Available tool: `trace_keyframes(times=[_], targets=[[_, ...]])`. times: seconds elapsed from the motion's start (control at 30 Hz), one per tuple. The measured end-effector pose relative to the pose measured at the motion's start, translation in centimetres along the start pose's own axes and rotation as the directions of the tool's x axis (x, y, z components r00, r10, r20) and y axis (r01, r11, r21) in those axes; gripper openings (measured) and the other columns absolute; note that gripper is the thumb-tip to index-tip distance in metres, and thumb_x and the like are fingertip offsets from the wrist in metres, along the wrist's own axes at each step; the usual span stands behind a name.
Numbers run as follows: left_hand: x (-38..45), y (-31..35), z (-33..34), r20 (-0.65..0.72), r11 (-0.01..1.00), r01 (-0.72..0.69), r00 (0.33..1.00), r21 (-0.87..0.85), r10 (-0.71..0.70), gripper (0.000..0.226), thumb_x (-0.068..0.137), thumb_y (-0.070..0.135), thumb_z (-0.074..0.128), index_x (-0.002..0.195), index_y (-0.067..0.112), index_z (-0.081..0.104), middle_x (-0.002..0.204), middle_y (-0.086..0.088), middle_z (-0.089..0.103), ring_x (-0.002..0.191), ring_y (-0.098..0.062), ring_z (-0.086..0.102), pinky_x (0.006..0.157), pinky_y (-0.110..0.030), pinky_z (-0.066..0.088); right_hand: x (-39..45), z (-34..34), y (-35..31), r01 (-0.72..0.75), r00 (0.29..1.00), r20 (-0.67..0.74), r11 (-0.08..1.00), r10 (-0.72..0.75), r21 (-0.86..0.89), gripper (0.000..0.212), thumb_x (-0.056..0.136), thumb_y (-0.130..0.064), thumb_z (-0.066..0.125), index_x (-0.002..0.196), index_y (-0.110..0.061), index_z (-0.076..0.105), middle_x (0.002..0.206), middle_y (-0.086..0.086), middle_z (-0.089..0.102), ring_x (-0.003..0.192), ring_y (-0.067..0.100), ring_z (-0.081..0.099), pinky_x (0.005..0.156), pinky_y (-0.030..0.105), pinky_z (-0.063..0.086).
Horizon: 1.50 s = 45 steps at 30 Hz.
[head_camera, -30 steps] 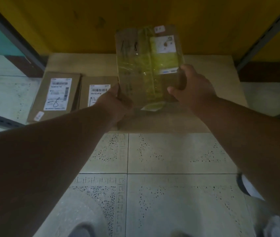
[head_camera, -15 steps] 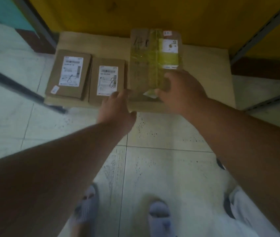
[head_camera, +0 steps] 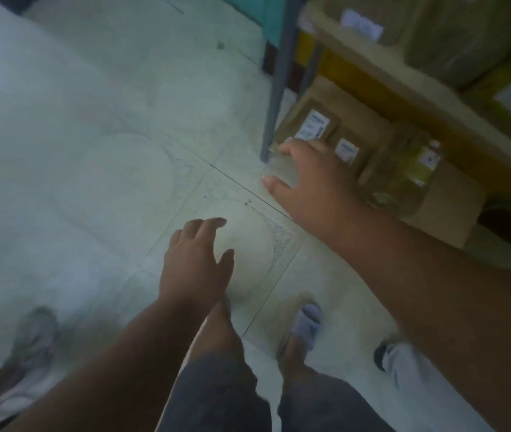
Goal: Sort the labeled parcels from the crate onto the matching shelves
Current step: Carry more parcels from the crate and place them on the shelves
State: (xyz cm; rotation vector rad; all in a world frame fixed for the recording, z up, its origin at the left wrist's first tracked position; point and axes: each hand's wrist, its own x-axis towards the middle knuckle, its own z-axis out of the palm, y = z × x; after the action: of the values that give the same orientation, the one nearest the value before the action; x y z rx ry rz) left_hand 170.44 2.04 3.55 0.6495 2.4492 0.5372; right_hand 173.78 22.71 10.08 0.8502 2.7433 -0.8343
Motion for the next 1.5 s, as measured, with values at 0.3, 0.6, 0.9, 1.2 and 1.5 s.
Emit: trace_keyframes(times=[0.3, 0.6, 0.9, 1.2, 1.5], targets=[[-3.5, -6.8, -24.9, -0.227, 0.994, 0.106, 0.969, 0.037, -0.095, 0.051, 0.087, 0.027, 0.07, 0.136, 0.024, 0.054, 0.131, -0.006, 0.057, 0.119, -0.03, 0.052, 0.096, -0.041, 0.047, 3.4, -10.8, -25.7, 0.341, 0.935, -0.112, 0.94, -0.336, 0.023, 0.051, 0.092, -0.043, 0.064, 0.136, -0.02, 0.054, 0.132, 0.002, 0.055, 0.116, 0.016, 0.055, 0.087, 0.023, 0.039], [6.6, -11.4, -37.3, -0.43, 0.983, 0.17, 0.884, -0.068, -0.183, 0.05, 0.088, 0.03, 0.069, 0.135, 0.023, 0.054, 0.13, -0.005, 0.058, 0.118, -0.029, 0.053, 0.098, -0.042, 0.047, 14.8, -13.9, -38.4, 0.544, 0.827, -0.142, 0.838, -0.545, -0.049, 0.046, 0.09, -0.044, 0.064, 0.13, -0.021, 0.058, 0.124, 0.0, 0.059, 0.112, 0.015, 0.056, 0.086, 0.023, 0.036], [18.4, -18.0, -51.2, -0.514, 0.952, 0.282, 0.802, -0.122, -0.303, 0.053, 0.09, 0.038, 0.066, 0.139, 0.028, 0.05, 0.135, 0.0, 0.056, 0.122, -0.023, 0.051, 0.1, -0.039, 0.047, 31.9, -14.8, -54.1, 0.706, 0.706, -0.054, 0.708, -0.706, -0.02, 0.047, 0.089, -0.043, 0.066, 0.129, -0.021, 0.059, 0.126, 0.0, 0.061, 0.112, 0.017, 0.058, 0.086, 0.025, 0.044], [28.2, -32.4, -64.1, -0.546, 0.919, 0.354, 0.742, -0.173, -0.388, 0.053, 0.088, 0.037, 0.069, 0.137, 0.026, 0.053, 0.128, -0.002, 0.059, 0.119, -0.025, 0.053, 0.098, -0.038, 0.046, 45.0, -9.6, -72.0, 0.762, 0.647, -0.08, 0.648, -0.758, 0.025, 0.048, 0.088, -0.044, 0.068, 0.13, -0.021, 0.059, 0.125, -0.001, 0.061, 0.111, 0.015, 0.058, 0.087, 0.027, 0.048], [45.8, -39.7, -79.5, -0.429, 0.981, 0.184, 0.882, -0.064, -0.194, 0.053, 0.089, 0.039, 0.067, 0.138, 0.028, 0.05, 0.127, 0.001, 0.059, 0.117, -0.021, 0.053, 0.097, -0.038, 0.049, 58.2, -11.5, -79.6, 0.564, 0.79, -0.262, 0.825, -0.554, -0.044, 0.046, 0.088, -0.039, 0.069, 0.128, -0.016, 0.061, 0.117, 0.002, 0.062, 0.1, 0.009, 0.052, 0.059, 0.0, 0.032]])
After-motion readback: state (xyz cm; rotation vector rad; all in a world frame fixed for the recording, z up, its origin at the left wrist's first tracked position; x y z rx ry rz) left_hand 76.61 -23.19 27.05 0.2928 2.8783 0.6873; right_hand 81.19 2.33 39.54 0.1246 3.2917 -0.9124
